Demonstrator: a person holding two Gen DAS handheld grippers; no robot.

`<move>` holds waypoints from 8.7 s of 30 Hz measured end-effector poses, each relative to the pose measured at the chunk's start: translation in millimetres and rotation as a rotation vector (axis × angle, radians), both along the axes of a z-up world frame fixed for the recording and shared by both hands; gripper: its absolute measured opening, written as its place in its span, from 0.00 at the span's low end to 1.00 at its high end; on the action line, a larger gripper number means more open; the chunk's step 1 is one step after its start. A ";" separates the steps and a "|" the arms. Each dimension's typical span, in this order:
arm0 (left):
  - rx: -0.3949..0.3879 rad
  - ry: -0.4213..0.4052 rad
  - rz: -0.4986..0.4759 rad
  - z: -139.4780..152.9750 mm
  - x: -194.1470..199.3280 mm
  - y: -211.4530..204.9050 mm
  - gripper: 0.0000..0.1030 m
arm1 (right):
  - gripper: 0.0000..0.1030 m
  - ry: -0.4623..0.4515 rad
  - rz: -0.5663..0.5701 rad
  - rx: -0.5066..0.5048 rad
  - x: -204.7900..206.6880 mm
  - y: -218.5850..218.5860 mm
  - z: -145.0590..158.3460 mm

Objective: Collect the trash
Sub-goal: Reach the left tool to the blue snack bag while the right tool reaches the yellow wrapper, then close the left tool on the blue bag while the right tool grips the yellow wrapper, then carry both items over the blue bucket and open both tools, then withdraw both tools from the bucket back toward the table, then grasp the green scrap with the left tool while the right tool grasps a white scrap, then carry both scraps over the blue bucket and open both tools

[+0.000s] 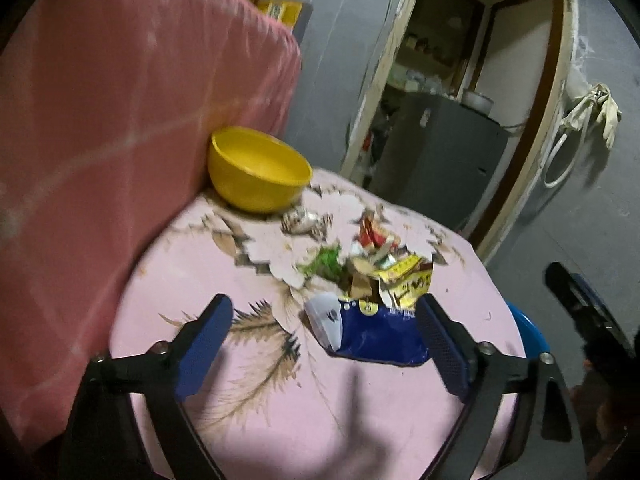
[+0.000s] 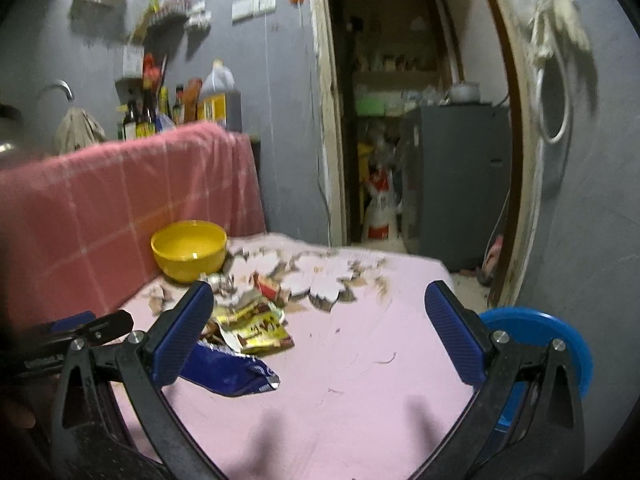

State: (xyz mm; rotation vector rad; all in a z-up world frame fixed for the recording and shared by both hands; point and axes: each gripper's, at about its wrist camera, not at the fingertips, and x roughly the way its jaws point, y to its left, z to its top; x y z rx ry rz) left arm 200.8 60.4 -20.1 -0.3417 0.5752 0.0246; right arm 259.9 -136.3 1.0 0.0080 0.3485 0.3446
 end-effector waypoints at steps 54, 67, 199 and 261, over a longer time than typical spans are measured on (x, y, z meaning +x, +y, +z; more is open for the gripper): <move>0.058 0.111 -0.119 -4.7 44.3 6.7 0.19 | 0.28 0.394 0.276 0.029 84.0 46.0 -58.3; 0.086 -0.147 -0.202 55.4 32.0 -41.5 0.19 | 0.28 0.047 0.080 0.147 26.5 -30.8 22.1; 0.207 -0.170 0.044 15.4 38.2 27.8 0.95 | 1.00 0.044 0.032 -0.067 43.9 51.6 -9.8; 0.068 -0.139 -0.193 51.3 70.8 -31.0 0.06 | 0.16 0.231 0.186 0.054 57.9 24.6 -15.5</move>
